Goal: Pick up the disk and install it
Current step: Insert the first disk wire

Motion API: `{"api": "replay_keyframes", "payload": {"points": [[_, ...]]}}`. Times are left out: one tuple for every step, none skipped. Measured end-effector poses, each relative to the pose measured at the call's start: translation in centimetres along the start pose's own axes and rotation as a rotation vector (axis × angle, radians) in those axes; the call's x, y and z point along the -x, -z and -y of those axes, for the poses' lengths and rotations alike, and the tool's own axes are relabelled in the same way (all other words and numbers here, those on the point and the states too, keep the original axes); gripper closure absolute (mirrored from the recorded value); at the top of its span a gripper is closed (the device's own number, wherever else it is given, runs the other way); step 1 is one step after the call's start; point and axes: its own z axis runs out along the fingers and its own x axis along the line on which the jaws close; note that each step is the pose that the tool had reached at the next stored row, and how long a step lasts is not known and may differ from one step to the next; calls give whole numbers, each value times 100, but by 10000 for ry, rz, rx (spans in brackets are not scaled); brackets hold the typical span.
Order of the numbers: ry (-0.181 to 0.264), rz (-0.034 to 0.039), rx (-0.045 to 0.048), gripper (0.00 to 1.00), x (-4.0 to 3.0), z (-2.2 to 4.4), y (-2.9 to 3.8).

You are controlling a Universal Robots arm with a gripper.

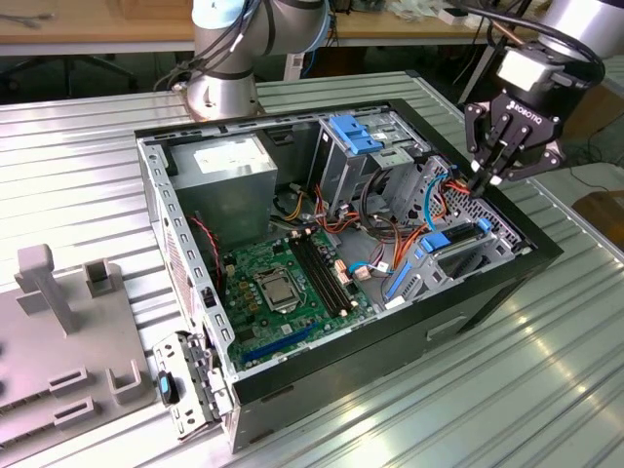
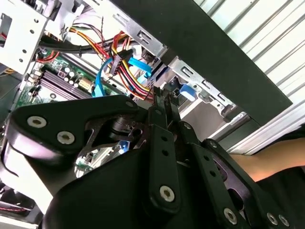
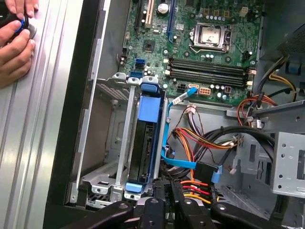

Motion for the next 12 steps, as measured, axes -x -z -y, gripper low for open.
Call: {"api": "replay_keyframes", "payload": {"points": [[-23,0,-6,83,-1,1,-6],[-69,5,-6,83,-1,1,-12],[-142,9,-2,83,0,1,-18],[-302,21,10,83,0,0,-24],[-452,36,22,83,0,0,-30],[-470,41,23,83,2,-8,-37],[-472,41,24,83,0,-30,-46],[-471,39,24,83,-18,-70,-58],[-471,41,24,83,-37,-92,-66],[-471,45,23,83,-56,-104,-73],[-471,49,23,83,-77,-109,-78],[-471,52,22,83,-94,-111,-84]]}}
